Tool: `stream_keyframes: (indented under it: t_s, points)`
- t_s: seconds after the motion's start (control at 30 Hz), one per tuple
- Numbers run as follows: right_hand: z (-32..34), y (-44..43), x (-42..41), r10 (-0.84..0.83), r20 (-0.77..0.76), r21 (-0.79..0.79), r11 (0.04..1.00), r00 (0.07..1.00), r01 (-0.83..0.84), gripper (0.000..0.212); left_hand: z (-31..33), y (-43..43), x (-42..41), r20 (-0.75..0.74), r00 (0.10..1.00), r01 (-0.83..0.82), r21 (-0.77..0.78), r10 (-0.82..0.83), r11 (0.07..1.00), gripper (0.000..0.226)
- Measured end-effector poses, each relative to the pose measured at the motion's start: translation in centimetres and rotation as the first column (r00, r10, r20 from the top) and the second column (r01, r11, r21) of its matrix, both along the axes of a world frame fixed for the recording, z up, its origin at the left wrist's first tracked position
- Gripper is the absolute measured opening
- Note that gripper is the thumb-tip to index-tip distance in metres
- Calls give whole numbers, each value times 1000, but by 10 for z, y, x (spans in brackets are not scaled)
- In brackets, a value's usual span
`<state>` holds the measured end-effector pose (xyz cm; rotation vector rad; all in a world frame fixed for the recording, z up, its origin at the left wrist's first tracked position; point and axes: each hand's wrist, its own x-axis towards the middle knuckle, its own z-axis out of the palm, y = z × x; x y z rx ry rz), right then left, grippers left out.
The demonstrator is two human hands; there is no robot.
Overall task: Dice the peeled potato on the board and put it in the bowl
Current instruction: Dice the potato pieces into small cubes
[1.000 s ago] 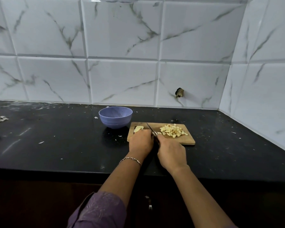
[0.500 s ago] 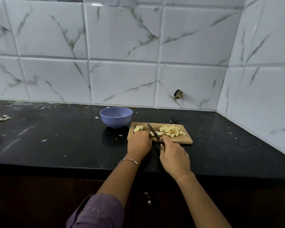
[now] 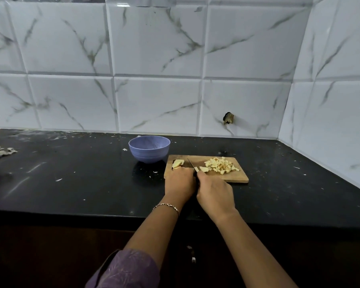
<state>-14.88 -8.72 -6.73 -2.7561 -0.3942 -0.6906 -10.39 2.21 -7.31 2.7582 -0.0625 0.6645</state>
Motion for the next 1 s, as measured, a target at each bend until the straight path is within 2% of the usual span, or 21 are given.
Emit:
stream_keyframes:
  t_s: [0.37,0.67,0.87,0.93,1.0]
  points:
    - [-1,-19,3,67,56,-125,990,996,-60,19,1,-3,-3,-10,999,-40,-3,40,999,25]
    - [-2,-31,4,-88,65,188,979,994,75,17,2,-3,-5,-14,999,-37,-4,37,999,26]
    - [2,-45,20,-125,75,190,976,989,108,27,9,3,1,19,997,-66,-152,70,986,23]
    - [3,-45,26,-124,65,180,978,990,110,27,11,3,9,37,998,-36,-135,42,990,23]
    - [4,-45,31,-121,57,157,981,991,111,25,13,1,18,-3,1000,0,-44,0,999,29]
